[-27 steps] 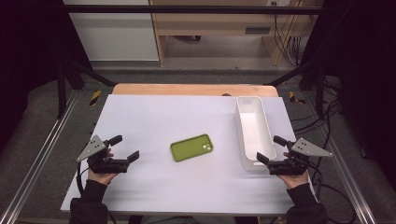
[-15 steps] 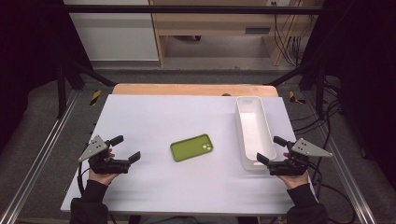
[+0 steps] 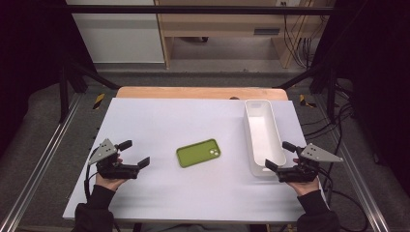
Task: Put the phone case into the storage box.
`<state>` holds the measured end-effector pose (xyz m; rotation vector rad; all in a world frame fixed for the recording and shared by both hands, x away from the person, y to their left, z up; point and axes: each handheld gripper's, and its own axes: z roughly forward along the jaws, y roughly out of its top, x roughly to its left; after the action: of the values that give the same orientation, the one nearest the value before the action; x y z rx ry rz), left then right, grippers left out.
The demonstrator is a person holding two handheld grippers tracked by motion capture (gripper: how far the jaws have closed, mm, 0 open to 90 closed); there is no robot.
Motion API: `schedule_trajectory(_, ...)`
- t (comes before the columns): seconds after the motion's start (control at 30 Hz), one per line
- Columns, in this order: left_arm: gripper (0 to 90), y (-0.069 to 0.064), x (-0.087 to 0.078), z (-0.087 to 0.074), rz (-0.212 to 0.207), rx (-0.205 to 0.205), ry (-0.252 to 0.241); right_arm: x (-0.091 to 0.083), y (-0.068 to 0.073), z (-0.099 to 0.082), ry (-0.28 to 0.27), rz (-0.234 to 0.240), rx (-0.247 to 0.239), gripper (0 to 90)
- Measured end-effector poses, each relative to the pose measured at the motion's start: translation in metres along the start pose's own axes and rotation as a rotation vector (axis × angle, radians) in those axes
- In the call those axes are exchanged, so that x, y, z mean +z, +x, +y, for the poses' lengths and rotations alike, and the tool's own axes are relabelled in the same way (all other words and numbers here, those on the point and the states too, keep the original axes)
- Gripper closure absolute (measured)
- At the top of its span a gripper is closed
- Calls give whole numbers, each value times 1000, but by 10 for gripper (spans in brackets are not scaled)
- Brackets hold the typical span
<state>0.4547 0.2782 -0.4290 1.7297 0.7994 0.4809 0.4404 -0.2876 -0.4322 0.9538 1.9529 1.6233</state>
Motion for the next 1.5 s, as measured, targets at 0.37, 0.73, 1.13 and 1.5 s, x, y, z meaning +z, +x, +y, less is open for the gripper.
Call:
schedule_trajectory(0.37, 4, -11, 11, 10, 7, 9, 30, -1, -1, 1, -3, 0, -1, 2)
schedule_trajectory(0.73, 5, -22, 20, 20, -8, 13, 40, -2, -1, 1, -5, 0, -8, 2)
schedule_trajectory(1.13, 5, -30, 34, 30, -20, 16, 78, -1, -1, 1, 6, 4, -8, 2)
schedule_trajectory(1.5, 5, -35, 49, 39, -23, 24, 92, -1, -1, 1, 9, 5, -9, 2)
